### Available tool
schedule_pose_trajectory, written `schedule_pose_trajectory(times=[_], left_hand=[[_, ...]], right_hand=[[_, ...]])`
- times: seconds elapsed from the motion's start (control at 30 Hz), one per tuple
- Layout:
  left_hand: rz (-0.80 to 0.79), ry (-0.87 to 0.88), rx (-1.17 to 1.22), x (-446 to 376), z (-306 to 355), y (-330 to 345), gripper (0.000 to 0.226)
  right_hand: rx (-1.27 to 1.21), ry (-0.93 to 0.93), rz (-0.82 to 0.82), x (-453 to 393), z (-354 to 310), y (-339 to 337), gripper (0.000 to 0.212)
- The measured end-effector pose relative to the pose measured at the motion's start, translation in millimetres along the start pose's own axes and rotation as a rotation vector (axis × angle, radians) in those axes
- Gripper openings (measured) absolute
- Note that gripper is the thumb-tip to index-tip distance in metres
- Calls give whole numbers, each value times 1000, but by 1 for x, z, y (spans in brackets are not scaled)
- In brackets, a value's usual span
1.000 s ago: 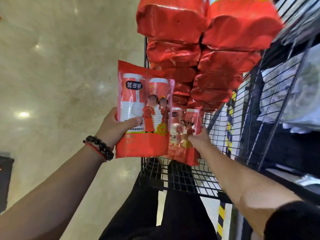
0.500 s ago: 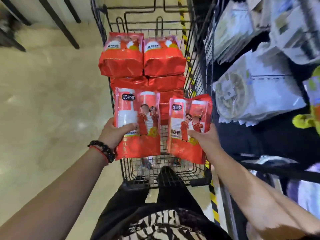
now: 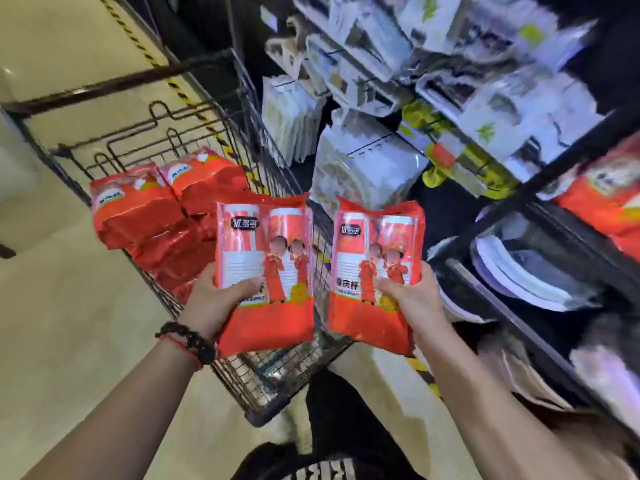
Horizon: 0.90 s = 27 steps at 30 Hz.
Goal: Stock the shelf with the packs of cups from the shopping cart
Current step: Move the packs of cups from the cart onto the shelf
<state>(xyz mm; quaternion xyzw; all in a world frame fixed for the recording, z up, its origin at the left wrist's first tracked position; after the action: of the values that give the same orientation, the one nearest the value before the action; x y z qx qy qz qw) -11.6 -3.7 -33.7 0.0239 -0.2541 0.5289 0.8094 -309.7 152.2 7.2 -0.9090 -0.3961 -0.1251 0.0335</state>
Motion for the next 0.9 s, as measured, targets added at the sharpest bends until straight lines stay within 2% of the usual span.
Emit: schedule_pose_trajectory(times=[0.17,0.27,0.33,0.47,0.6,0.73,0.8,0.9], left_hand=[[-144,90,-88,18,22,54,71],[-233,170,-138,27,36,95,46],[-297,228,-170,36,46,125,41],[-411,303,-244,62,67,184,46],[-498,333,-281,100,86,252,79],[-558,375,-287,150,88,324,71],[-605,388,-305,176,84,361,81],[-668,414,-305,215,80,414,87]], right_hand=[[-77,-31,247,64,-5,-73,38],[-125,-64,370,98,-11,-118,42],[-159,-76,422,120,-14,-145,43],[-236,-110,559,167,-17,-200,52],[-259,-130,679,215,-15,-264,53],[-289,-129,790,266,-8,-338,60],[-308,-135,838,292,-5,-370,68],[-339,-164,900,328,-1,-416,67]])
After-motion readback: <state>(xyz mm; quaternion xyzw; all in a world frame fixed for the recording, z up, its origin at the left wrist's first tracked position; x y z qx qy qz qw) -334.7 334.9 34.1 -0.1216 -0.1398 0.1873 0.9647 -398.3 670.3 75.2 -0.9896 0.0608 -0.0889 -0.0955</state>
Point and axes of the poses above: each hand's wrist, its own x-axis away from the middle knuckle, its own y-axis out of the palm, z = x × y, the point moved 6 cm from there along -x, towards the middle knuckle, and after that the axes turned 13 degrees about -x, right-handed, at the moved point
